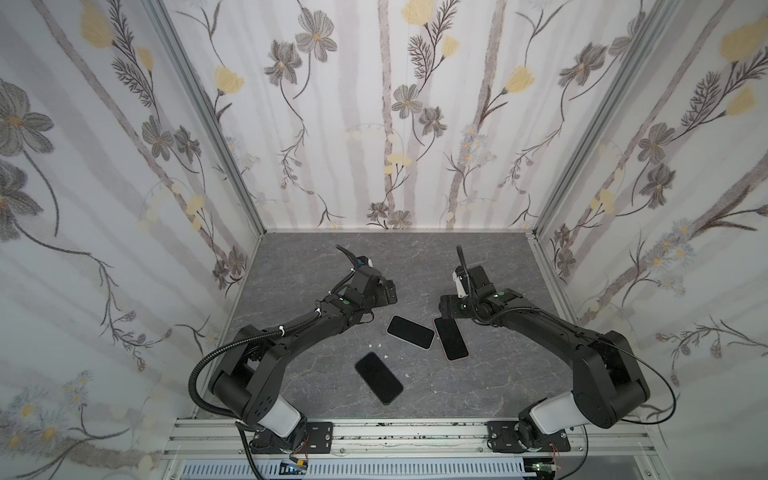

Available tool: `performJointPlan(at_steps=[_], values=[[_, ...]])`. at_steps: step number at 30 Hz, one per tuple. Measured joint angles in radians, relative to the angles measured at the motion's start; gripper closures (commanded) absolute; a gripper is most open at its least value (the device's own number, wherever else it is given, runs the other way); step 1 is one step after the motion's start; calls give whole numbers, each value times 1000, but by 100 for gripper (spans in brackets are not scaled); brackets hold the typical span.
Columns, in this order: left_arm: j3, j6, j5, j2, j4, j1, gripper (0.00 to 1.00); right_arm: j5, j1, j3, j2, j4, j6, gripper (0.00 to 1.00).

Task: Take the phone out of the phone case
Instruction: 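Lower the right gripper onto the pink-cased phone while the left gripper approaches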

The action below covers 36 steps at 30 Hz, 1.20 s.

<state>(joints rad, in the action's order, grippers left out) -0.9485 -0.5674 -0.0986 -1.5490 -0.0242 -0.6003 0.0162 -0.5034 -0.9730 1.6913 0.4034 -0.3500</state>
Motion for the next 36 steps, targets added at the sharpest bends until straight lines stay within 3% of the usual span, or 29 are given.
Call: performJointPlan(at_steps=[5, 14, 19, 28, 36], values=[[18, -34, -13, 55, -8, 1, 0, 2, -23, -10, 45, 74, -6, 3], [84, 8, 35, 163, 26, 9, 0, 2, -45, -3, 72, 158, -8, 0], [137, 10, 112, 225, 113, 21, 0, 10, -50, -4, 102, 174, -8, 0], [205, -54, 351, 238, 297, 74, 0, 18, -71, -11, 150, 183, -7, 2], [208, -61, 385, 235, 327, 81, 0, 32, -73, -23, 184, 182, -7, 8]])
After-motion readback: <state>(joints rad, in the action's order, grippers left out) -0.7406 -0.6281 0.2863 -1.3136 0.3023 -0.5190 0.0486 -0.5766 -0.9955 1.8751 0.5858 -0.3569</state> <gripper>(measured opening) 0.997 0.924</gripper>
